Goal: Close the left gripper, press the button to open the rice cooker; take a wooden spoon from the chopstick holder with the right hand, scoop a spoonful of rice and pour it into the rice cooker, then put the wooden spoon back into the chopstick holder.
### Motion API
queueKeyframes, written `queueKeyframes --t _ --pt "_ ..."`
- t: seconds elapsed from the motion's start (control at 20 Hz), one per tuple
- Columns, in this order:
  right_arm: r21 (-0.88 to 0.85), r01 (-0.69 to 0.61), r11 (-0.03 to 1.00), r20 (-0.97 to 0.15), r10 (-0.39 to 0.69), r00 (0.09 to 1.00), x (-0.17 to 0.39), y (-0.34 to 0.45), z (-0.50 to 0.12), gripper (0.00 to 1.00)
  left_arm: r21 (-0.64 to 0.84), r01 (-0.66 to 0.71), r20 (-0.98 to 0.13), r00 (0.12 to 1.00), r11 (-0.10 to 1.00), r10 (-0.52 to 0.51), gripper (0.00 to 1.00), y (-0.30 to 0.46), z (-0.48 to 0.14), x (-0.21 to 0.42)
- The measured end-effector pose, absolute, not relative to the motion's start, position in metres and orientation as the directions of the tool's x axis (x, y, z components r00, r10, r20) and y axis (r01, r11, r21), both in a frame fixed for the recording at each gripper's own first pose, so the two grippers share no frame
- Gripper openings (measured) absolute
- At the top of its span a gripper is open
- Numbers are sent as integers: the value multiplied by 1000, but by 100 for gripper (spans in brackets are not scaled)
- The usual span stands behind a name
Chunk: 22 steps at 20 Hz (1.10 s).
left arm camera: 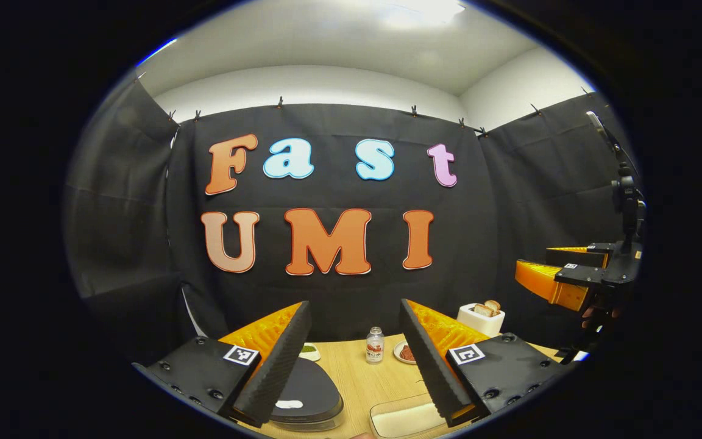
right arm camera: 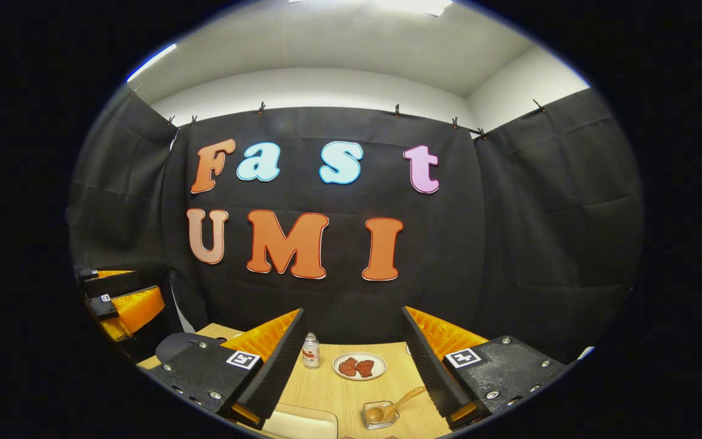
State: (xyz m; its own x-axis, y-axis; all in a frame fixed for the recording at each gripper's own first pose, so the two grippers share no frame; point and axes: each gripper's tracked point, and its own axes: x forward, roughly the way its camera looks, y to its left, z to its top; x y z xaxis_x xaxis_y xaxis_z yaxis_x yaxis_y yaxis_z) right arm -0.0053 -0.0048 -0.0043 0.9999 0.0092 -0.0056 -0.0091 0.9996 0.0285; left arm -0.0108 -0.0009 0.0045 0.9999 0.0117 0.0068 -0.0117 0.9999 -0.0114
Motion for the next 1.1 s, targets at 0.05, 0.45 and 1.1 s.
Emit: queueKeyframes --t 0.05,0.45,1.1 --pt "31 -12 999 -6 12 1000 -7 -5 -4 95 -10 -11 6 1000 1000 11 99 -2 4 -12" --pt "38 -19 999 4 19 1000 -10 -4 1 95 -6 0 17 1000 1000 0 96 -6 5 -17" --pt "23 11 1000 -30 -10 1000 -12 5 -14 95 1 -107 -38 994 994 107 56 43 -20 -10"
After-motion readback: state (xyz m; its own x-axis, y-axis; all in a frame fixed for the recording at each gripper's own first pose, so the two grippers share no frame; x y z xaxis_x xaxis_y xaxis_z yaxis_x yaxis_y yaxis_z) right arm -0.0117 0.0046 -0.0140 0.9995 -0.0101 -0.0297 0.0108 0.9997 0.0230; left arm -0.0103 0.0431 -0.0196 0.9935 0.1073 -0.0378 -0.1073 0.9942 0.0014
